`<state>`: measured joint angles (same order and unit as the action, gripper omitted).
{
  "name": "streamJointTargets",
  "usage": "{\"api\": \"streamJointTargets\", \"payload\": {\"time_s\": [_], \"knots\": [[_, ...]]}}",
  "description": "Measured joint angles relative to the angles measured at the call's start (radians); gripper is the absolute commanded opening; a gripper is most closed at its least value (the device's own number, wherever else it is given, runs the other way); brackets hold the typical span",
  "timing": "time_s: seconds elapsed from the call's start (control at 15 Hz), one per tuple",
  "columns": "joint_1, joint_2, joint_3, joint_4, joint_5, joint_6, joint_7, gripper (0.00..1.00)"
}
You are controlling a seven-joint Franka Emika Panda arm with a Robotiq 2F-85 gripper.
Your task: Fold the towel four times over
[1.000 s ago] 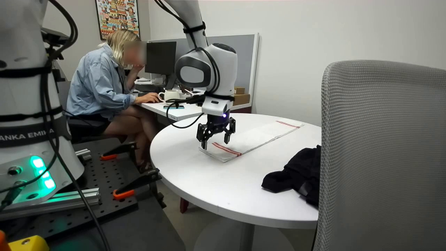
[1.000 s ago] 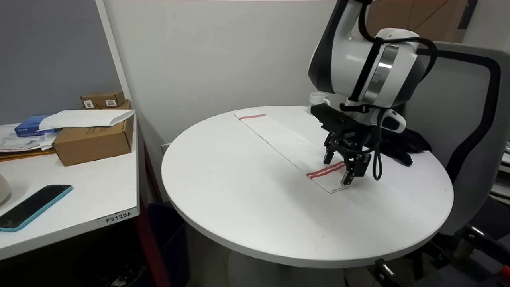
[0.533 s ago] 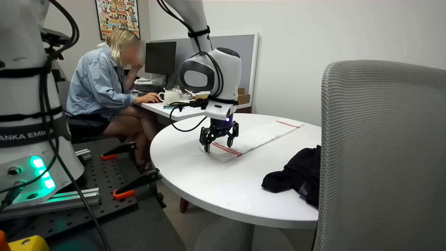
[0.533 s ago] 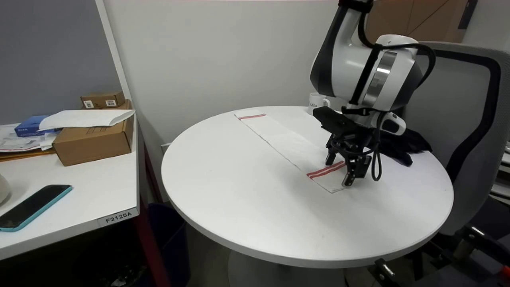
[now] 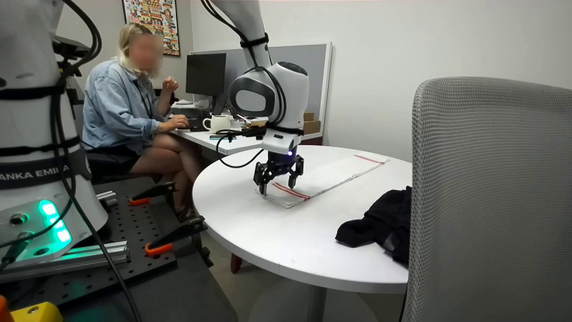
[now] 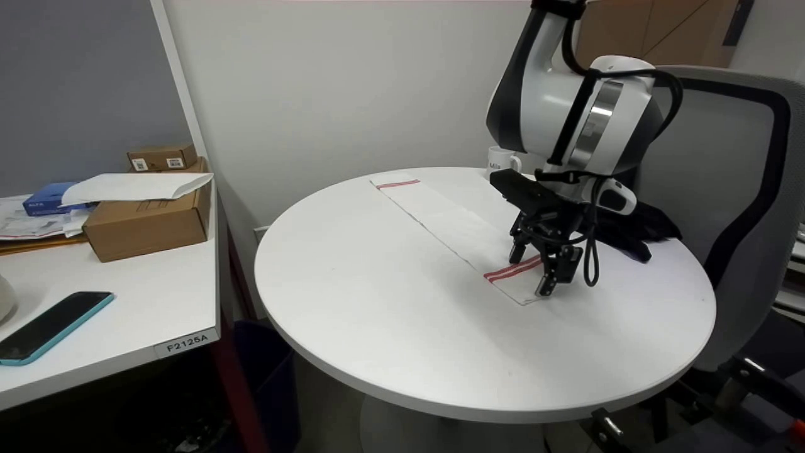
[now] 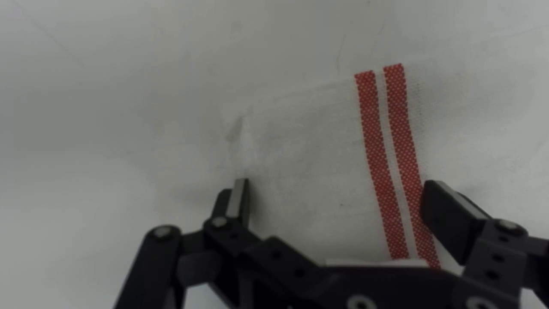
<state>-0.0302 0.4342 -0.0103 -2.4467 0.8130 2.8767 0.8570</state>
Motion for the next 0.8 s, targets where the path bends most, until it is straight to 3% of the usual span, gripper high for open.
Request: {"api": "streamJointTargets", "payload": {"time_s": [0.8], "knots": [[0.002, 0.000, -0.027, -0.002, 0.000, -0.047, 0.000, 1.00]]}}
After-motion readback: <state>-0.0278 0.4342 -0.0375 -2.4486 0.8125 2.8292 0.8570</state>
